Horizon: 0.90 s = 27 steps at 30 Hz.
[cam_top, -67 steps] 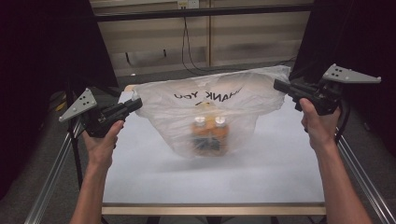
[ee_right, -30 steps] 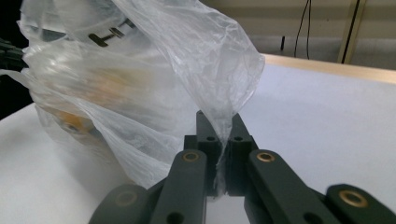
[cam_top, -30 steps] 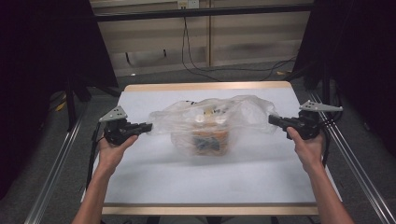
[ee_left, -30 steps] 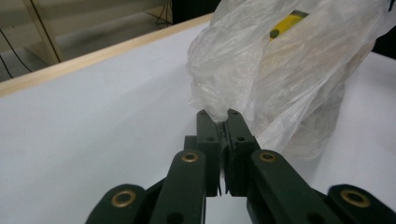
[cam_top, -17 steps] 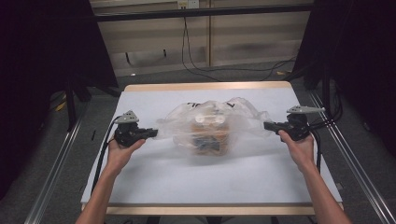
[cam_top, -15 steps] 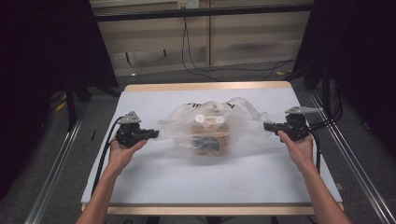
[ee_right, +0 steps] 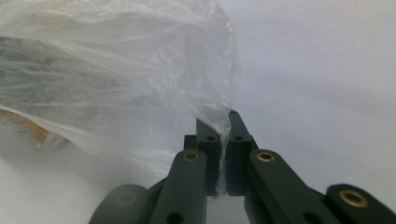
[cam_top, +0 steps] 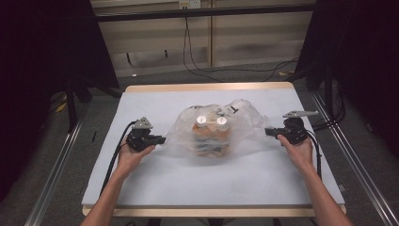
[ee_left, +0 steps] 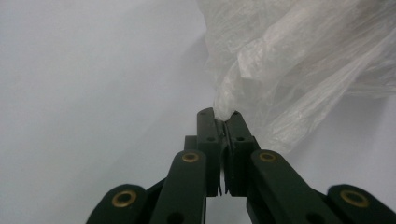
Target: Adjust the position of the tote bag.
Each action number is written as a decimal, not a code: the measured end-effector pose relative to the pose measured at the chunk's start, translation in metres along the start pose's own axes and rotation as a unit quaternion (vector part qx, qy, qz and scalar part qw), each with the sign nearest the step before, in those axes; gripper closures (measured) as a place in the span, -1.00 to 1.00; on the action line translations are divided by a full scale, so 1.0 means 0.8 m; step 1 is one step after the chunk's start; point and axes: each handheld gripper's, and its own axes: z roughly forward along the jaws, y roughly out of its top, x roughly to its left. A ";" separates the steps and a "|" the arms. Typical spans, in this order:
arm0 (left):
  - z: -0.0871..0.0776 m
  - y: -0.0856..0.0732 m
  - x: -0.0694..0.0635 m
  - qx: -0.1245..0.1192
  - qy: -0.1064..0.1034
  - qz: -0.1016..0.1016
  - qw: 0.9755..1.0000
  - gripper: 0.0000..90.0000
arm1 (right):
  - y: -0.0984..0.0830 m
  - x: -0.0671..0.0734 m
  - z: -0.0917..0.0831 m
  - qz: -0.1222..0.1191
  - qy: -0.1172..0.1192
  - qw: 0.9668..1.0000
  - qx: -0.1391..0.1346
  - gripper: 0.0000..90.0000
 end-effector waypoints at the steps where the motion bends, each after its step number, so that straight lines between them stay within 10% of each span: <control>1: 0.003 -0.001 -0.001 0.006 -0.001 0.001 1.000 0.94 | -0.001 0.001 0.002 -0.001 -0.001 1.000 0.004 0.95; 11: 0.026 -0.002 -0.010 0.074 0.004 0.028 0.997 0.95 | -0.009 0.006 0.028 -0.002 0.004 1.000 0.024 0.92; 20: 0.020 -0.013 -0.001 0.047 -0.016 0.004 0.999 0.93 | -0.011 0.006 0.021 -0.005 0.013 1.000 0.000 0.74; 27: -0.024 -0.018 -0.001 -0.033 -0.024 -0.017 0.999 0.43 | -0.007 0.017 -0.012 -0.006 0.037 0.998 -0.049 0.03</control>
